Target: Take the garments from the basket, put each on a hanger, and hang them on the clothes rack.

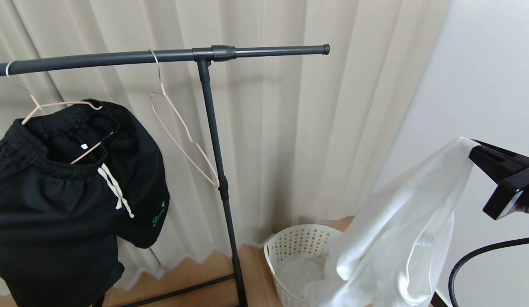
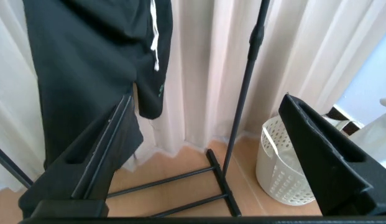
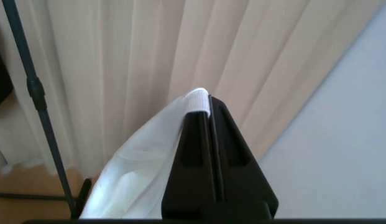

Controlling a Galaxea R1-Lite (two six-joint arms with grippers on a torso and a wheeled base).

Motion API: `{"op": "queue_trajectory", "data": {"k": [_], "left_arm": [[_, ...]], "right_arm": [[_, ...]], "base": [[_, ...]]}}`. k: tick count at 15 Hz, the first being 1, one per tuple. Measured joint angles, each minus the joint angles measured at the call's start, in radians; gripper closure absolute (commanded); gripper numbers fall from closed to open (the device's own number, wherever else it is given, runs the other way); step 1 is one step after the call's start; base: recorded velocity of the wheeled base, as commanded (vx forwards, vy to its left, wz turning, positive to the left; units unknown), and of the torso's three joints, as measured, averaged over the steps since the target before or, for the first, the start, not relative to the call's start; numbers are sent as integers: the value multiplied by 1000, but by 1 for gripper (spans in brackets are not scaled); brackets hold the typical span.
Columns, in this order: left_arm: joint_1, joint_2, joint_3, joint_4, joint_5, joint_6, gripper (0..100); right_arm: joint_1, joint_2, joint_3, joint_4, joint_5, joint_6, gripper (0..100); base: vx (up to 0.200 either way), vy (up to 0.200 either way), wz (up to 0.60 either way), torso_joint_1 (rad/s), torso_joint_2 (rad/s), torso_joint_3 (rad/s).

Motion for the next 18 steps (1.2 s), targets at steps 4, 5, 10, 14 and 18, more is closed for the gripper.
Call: {"op": "queue_trajectory", "data": {"k": [4, 5, 10, 14, 18], "left_arm": [[0, 0, 0, 0, 0, 0, 0], [0, 0, 0, 0, 0, 0, 0], [0, 0, 0, 0, 0, 0, 0], [0, 0, 0, 0, 0, 0, 0], [0, 0, 0, 1, 0, 1, 0]], "right_arm": [[0, 0, 0, 0, 0, 0, 100], [0, 0, 0, -1, 0, -1, 100], [0, 0, 4, -5, 0, -1, 100], [0, 0, 6, -6, 0, -1, 100], [0, 0, 6, -6, 0, -2, 100]], "base": [[0, 0, 0, 222, -575, -351], [0, 0, 0, 261, -608, -369], [0, 0, 0, 198, -473, -274], [0, 0, 0, 170, -370, -212], [0, 0, 0, 160, -351, -199]]}}
